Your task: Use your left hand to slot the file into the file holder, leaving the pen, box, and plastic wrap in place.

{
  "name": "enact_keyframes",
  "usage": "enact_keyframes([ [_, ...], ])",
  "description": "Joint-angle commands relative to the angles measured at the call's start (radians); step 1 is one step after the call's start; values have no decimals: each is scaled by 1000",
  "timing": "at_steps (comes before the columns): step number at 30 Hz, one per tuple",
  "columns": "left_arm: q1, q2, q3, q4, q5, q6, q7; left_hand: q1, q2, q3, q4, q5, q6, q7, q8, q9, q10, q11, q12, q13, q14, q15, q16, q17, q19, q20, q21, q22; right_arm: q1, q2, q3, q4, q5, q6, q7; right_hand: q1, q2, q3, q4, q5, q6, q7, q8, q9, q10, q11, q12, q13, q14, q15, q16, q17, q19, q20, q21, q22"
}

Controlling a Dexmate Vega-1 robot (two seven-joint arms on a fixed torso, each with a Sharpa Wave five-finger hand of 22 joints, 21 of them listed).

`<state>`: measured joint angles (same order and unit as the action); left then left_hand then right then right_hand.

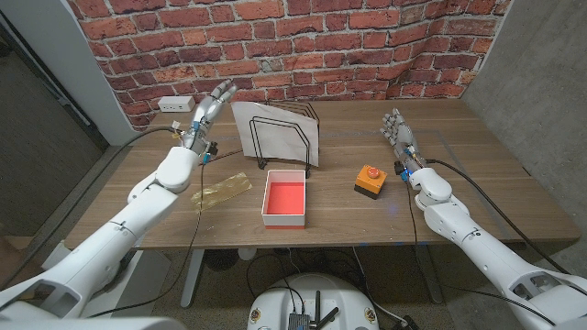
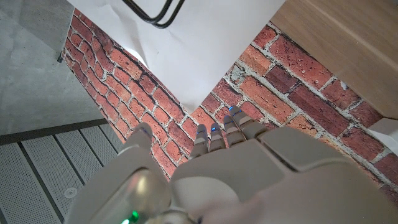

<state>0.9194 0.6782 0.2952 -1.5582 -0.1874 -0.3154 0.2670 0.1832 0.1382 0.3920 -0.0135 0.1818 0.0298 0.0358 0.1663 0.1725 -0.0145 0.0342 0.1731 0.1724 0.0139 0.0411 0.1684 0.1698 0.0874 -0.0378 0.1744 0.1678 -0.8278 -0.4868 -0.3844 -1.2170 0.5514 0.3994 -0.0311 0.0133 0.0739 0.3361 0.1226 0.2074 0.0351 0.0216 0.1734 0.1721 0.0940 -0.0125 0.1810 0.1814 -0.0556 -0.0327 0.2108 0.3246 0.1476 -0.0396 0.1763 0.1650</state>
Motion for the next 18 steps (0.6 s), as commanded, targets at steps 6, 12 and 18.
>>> enact_keyframes([
  [6, 9, -100, 30, 115, -45, -74, 59, -17, 4, 6, 4, 10, 19, 12, 14, -2, 17, 2, 15, 0, 15, 0, 11, 1, 11, -65, 12, 0, 6, 17, -3, 29, 9, 11, 8, -6, 49, -2, 10, 4, 1, 0, 7, 2, 5, -1, 4, 1, 4, -6, 2, 2, 7, -36, 7, 1],
  [12, 16, -109, 34, 126, -68, -68, 57, -20, 6, 8, 4, 11, 25, 11, 16, -2, 20, -1, 15, 0, 18, -1, 12, 1, 13, -65, 13, 0, -3, 19, 3, 37, 18, 24, 13, -5, 49, -2, 11, 5, 3, 0, 9, 2, 7, -1, 6, 1, 7, -6, 3, 1, 9, -36, 8, 1],
  [18, 21, -127, 36, 150, -106, -76, 49, -23, 7, 10, 5, 12, 31, 10, 18, -2, 23, -1, 16, 0, 23, -2, 13, 1, 16, -64, 14, 0, -15, 14, 8, 24, 11, 29, -6, -3, 47, -3, 12, 6, 10, 0, 12, 2, 12, -3, 8, 1, 12, -7, 5, -1, 15, -37, 10, 1],
])
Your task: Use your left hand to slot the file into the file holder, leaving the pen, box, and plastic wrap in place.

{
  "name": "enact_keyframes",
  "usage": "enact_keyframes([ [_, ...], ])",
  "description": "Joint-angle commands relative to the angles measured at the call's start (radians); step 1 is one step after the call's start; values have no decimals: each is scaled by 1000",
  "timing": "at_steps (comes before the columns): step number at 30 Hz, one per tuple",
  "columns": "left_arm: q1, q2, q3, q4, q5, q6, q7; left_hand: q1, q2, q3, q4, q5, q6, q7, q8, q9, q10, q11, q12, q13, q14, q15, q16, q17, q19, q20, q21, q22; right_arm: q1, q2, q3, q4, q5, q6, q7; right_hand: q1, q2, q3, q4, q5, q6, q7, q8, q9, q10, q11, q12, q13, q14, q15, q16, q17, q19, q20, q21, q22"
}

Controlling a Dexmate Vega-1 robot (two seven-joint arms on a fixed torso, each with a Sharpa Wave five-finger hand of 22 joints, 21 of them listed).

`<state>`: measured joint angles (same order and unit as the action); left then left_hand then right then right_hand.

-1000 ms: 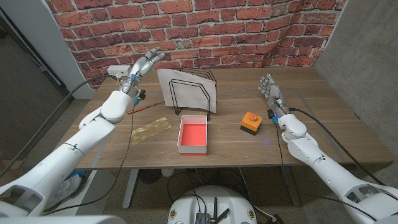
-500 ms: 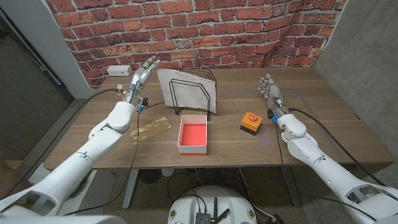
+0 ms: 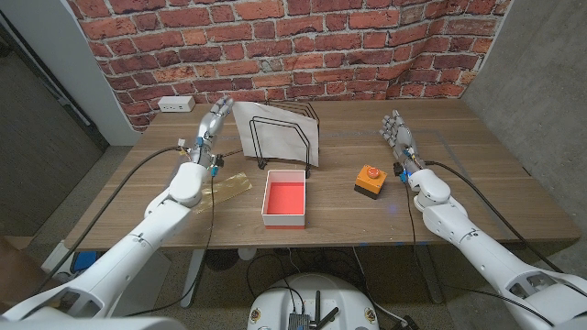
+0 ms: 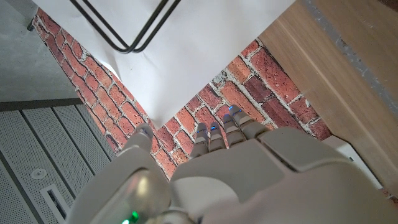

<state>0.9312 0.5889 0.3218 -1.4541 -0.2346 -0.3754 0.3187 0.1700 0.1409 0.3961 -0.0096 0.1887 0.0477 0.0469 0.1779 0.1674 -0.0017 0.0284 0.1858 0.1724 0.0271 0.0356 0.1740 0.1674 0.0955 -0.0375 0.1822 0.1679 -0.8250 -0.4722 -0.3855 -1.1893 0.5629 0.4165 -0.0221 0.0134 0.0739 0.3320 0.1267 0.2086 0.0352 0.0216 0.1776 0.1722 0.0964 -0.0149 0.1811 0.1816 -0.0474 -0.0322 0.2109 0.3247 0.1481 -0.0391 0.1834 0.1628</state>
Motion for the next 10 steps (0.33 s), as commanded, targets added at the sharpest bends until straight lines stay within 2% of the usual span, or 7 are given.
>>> enact_keyframes([
  [1, 9, -42, 10, 52, -65, -22, -6, -11, 5, 6, 1, 5, 13, -1, 6, 3, 11, 4, 4, 0, 10, 3, 7, 3, 8, -64, 6, 0, -19, -5, 8, -9, -4, 5, -18, -3, 47, 2, 8, 5, 10, -1, 7, 2, 9, -1, 8, 1, 5, -7, 5, -2, 16, -37, 4, 3],
  [10, 28, -53, 10, 60, -100, -37, -15, -15, 6, 8, 2, 6, 18, 0, 6, 3, 16, 5, 5, 0, 16, 3, 8, 3, 12, -64, 7, -1, -27, 0, 2, -16, -9, -9, -34, -1, 47, 2, 9, 7, 13, -1, 8, 2, 13, 1, 9, 1, 11, -7, 6, -4, 22, -37, 6, 3],
])
